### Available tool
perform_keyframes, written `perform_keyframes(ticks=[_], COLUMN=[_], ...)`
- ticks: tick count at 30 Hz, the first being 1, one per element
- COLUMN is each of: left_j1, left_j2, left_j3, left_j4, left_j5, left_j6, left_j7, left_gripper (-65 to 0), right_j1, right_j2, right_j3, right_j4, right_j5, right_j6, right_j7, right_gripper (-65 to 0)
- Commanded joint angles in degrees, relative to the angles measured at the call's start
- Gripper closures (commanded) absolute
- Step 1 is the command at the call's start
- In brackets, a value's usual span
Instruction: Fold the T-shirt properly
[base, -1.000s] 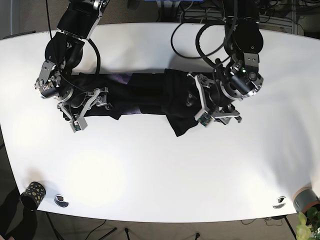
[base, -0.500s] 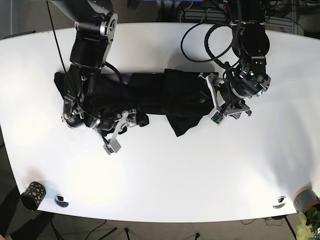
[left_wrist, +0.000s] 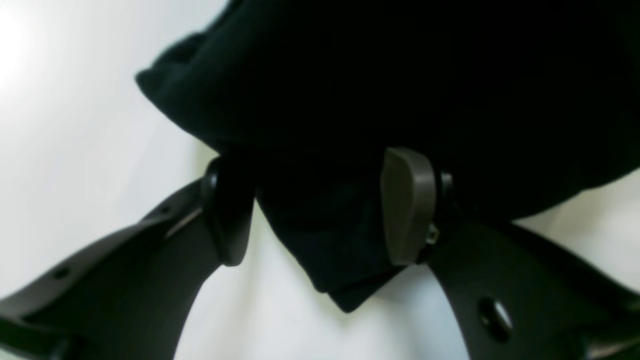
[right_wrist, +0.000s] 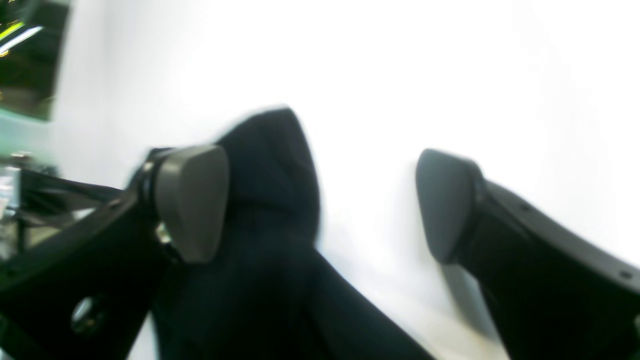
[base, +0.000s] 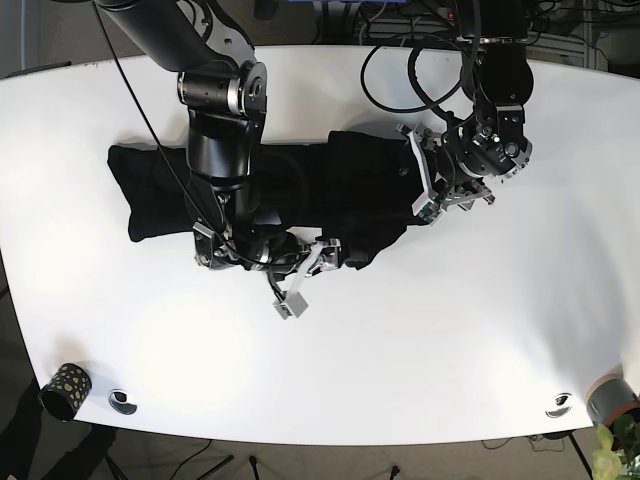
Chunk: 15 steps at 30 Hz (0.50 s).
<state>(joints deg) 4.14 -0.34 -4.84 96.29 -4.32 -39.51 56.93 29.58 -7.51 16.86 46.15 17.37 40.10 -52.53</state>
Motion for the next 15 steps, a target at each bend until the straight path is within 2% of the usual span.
perform_keyframes(ticks=[1, 6, 8, 11, 13, 15], left_j1=[-0.85, -0.85, -0.85, -0.85, -0.85, -1.02], left_j2=[-0.14, -0.06, -0.06, -0.06, 0.03, 0.03], left_j3=[-0.04, -0.04, -0.04, -0.04, -0.04, -0.04], left_j4=[0.54, 0.54, 0.54, 0.54, 0.54, 0.54], left_j5=[-0.47, -0.56, -0.56, -0.56, -0.56, -0.56], left_j6=[-0.01, -0.01, -0.01, -0.01, -0.01, -0.01], left_j7=[-0.88, -0.88, -0.88, -0.88, -0.88, -0.88], left_gripper=[-37.1, -37.1, -37.1, -37.1, -37.1, -37.1], right_j1=[1.05, 0.97, 0.97, 0.97, 0.97, 0.97], right_j2=[-1.33, -1.49, -1.49, -1.49, -1.49, -1.49], right_j3=[-0.12, -0.12, -0.12, -0.12, -0.12, -0.12], right_j4=[0.31, 0.49, 0.49, 0.49, 0.49, 0.49], right_j5=[0.00, 0.44, 1.93, 4.22, 4.39, 4.39], right_j6=[-0.10, -0.10, -0.10, -0.10, -0.10, -0.10], right_j7=[-0.61, -2.90, -3.69, -3.60, -2.63, -1.40], right_gripper=[-56.8, -56.6, -53.9, -40.9, -26.2, -14.1])
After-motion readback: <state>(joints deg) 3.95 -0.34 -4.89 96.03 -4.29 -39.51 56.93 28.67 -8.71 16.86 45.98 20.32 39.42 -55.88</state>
